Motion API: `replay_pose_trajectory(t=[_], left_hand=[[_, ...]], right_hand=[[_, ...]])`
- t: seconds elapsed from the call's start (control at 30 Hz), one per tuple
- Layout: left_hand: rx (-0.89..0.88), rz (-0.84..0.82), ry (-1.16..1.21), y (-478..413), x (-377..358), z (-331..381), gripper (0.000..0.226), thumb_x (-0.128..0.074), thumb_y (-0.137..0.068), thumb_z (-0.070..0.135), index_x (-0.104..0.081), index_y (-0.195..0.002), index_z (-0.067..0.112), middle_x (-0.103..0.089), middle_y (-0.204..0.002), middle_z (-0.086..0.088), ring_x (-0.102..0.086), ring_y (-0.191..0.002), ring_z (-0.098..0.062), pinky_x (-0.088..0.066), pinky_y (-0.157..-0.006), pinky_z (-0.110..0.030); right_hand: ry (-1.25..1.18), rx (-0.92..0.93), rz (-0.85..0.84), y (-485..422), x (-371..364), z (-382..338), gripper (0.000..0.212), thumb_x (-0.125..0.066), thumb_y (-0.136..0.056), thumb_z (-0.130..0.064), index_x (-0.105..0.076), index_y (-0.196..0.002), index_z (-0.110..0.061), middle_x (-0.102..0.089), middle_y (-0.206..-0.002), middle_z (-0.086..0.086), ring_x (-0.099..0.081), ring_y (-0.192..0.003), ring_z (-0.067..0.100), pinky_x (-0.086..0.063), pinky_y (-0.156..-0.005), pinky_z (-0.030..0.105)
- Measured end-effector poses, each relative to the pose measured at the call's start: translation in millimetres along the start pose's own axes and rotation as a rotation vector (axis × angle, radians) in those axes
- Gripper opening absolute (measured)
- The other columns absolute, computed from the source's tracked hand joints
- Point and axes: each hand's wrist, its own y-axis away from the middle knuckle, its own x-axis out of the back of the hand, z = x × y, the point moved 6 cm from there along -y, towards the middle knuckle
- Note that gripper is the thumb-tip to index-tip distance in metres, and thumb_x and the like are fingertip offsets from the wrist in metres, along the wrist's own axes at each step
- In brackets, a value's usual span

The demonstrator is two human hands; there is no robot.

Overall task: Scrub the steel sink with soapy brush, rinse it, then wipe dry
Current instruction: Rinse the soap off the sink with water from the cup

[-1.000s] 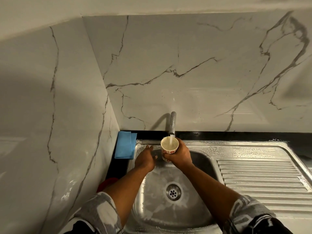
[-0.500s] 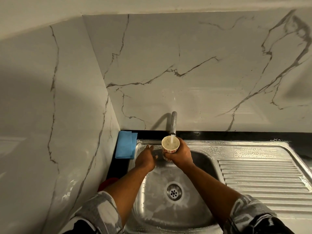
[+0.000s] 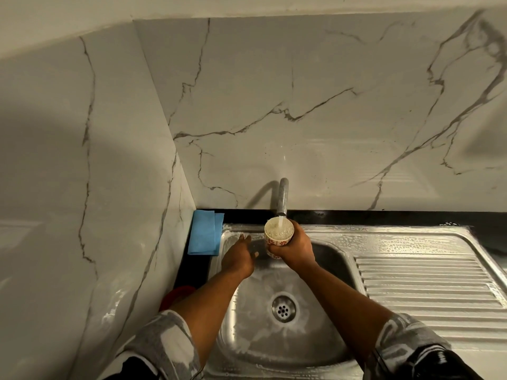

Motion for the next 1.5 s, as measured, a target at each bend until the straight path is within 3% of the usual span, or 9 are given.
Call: replay_pose_trajectory(t=[0.3,0.5,0.63,0.77,0.93,1.07,1.27,1.37,1.5], left_hand=[[-0.036,0.003,-0.029,12.2,5.4,3.9,0.056,-0.062,-0.105,0.033,-0.045,-0.158,0.031,-0.047,-0.164,-0.001,-0.051,-0.144,-0.029,-0.044,-0.111,-0.036],[-0.089,0.000,-0.018,23.8,-2.9,9.8,0.044,-0.058,-0.104,0.032,-0.055,-0.147,0.034,-0.061,-0.149,0.000,-0.061,-0.131,-0.028,-0.049,-0.105,-0.037],[-0.117,-0.062,-0.057,26.7,-25.8,10.0,0.052,-0.056,-0.107,0.032,-0.044,-0.158,0.027,-0.049,-0.161,-0.002,-0.052,-0.142,-0.026,-0.043,-0.108,-0.033],[-0.187,-0.177,-0.082,37.9,-55.7,19.4,0.063,-0.056,-0.109,0.033,-0.031,-0.166,0.022,-0.023,-0.175,0.000,-0.030,-0.158,-0.025,-0.035,-0.123,-0.038],[-0.250,-0.216,-0.073,59.9,-91.3,43.5,0.064,-0.059,-0.107,0.033,-0.035,-0.165,0.023,-0.023,-0.175,0.002,-0.029,-0.159,-0.021,-0.034,-0.124,-0.034],[-0.306,-0.237,-0.110,85.6,-119.6,70.5,0.065,-0.057,-0.108,0.035,-0.031,-0.166,0.024,-0.017,-0.176,0.003,-0.030,-0.158,-0.022,-0.035,-0.120,-0.033],[-0.349,-0.235,-0.112,129.3,-169.0,115.3,0.069,-0.059,-0.106,0.039,-0.031,-0.166,0.019,-0.021,-0.175,0.000,-0.028,-0.159,-0.020,-0.030,-0.123,-0.032],[-0.350,-0.228,-0.110,159.8,-201.6,141.3,0.070,-0.061,-0.105,0.040,-0.033,-0.166,0.019,-0.022,-0.175,0.002,-0.029,-0.159,-0.018,-0.030,-0.124,-0.032],[-0.387,-0.217,-0.112,206.3,-252.3,181.9,0.070,-0.061,-0.104,0.041,-0.034,-0.165,0.019,-0.025,-0.175,0.001,-0.025,-0.160,-0.016,-0.029,-0.125,-0.033]], right_hand=[[-0.006,0.008,0.015,6.4,3.8,-2.3,0.086,-0.095,-0.050,-0.030,-0.059,-0.128,-0.029,-0.070,-0.111,-0.012,-0.066,-0.100,0.003,-0.055,-0.082,0.023],[-0.037,0.007,0.045,22.9,12.6,-2.7,0.082,-0.096,-0.051,-0.030,-0.060,-0.125,-0.033,-0.070,-0.111,-0.015,-0.066,-0.101,0.002,-0.056,-0.085,0.024],[-0.033,0.001,0.072,41.1,25.8,2.0,0.081,-0.094,-0.051,-0.036,-0.060,-0.125,-0.037,-0.070,-0.111,-0.017,-0.066,-0.102,0.001,-0.054,-0.087,0.023],[-0.034,-0.032,0.113,65.6,48.6,14.3,0.080,-0.096,-0.053,-0.030,-0.061,-0.124,-0.035,-0.070,-0.112,-0.018,-0.065,-0.103,-0.004,-0.052,-0.090,0.020],[-0.007,-0.027,0.202,101.7,90.2,28.3,0.078,-0.097,-0.053,-0.023,-0.061,-0.121,-0.036,-0.070,-0.109,-0.018,-0.063,-0.102,-0.008,-0.047,-0.085,0.008],[-0.026,-0.050,0.233,128.5,131.8,48.3,0.077,-0.095,-0.051,-0.030,-0.061,-0.121,-0.035,-0.072,-0.109,-0.013,-0.068,-0.101,0.000,-0.056,-0.088,0.026],[-0.032,-0.085,0.279,159.4,215.1,95.8,0.079,-0.093,-0.046,-0.029,-0.062,-0.119,-0.035,-0.073,-0.107,-0.013,-0.069,-0.099,0.003,-0.058,-0.090,0.040],[-0.022,-0.096,0.282,174.2,261.7,125.9,0.077,-0.092,-0.045,-0.035,-0.061,-0.115,-0.043,-0.073,-0.106,-0.015,-0.069,-0.100,0.004,-0.058,-0.090,0.042],[-0.001,-0.104,0.267,197.8,329.1,163.7,0.078,-0.093,-0.048,-0.035,-0.062,-0.119,-0.035,-0.073,-0.107,-0.015,-0.069,-0.101,0.004,-0.058,-0.089,0.043]])
